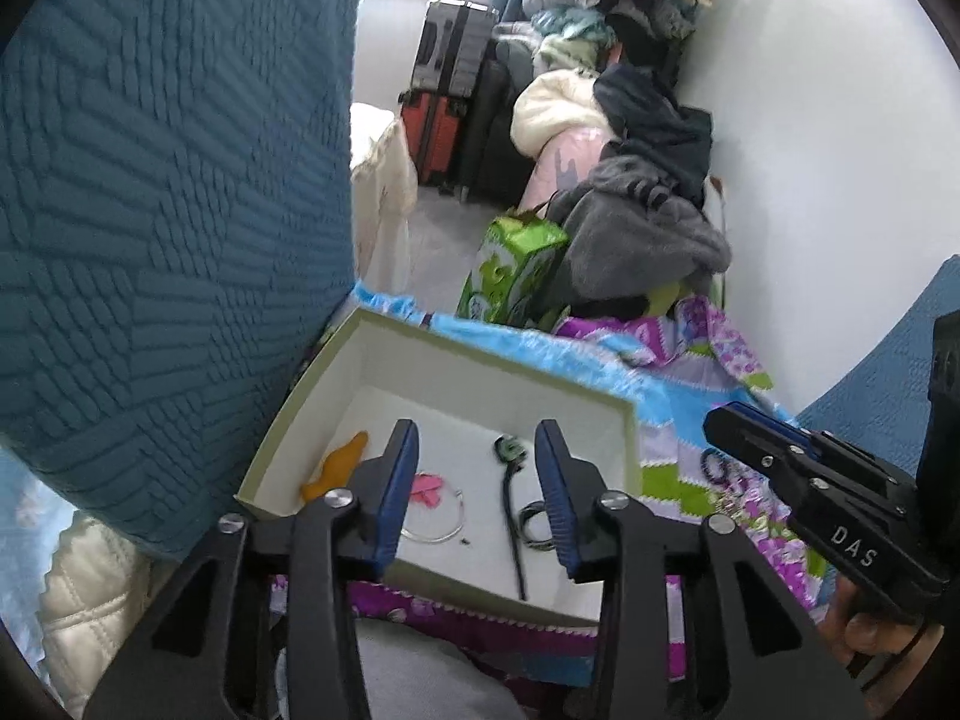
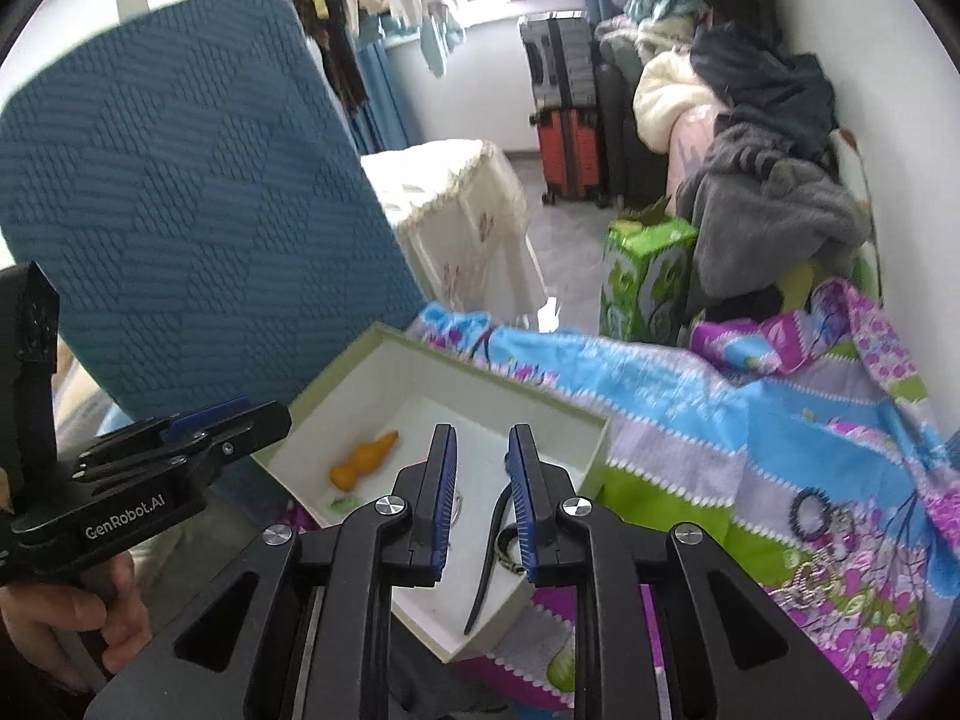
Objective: Organize jewelry
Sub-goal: 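Move both tools back over the cloth toward the black coil hair tie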
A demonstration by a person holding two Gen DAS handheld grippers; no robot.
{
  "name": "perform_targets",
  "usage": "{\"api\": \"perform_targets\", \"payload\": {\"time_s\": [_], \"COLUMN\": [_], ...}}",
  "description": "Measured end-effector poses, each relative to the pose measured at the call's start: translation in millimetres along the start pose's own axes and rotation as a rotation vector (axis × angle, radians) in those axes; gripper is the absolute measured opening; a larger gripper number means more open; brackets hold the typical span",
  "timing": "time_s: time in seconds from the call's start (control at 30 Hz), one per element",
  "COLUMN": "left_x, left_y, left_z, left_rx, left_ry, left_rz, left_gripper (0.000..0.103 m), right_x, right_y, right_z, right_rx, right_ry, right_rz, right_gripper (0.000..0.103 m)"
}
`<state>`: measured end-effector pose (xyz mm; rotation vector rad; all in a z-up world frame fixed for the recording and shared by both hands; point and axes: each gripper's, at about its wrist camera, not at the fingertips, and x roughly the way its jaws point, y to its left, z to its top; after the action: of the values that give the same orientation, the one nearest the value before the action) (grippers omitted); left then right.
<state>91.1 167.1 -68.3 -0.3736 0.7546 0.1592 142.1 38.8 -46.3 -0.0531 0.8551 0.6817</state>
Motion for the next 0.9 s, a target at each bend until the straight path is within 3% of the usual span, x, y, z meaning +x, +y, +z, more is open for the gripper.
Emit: {"api": "perform_targets", "payload": {"time_s": [0.53,0.9], "left_x": [-53.6,-49.8], "left_y": [-78.6,-126.9], "left_z": [15.9,5.7], "left_rx": [0.118,0.173], "left_ry": [-0.117,-0.121], "left_rz": [-0.090,-0.187], "left_gripper": [0.042,0.042], "right_x": [-105.5,-150.4], "right_y": [-35.1,-79.4], "right_z": [11.7,-3.3], "right_rx": [-0.002,0.038], "right_ry": [-0.194,-0.262], "right_rz": [-0.072,-0.173], "right_gripper": [0.016,0.016]}}
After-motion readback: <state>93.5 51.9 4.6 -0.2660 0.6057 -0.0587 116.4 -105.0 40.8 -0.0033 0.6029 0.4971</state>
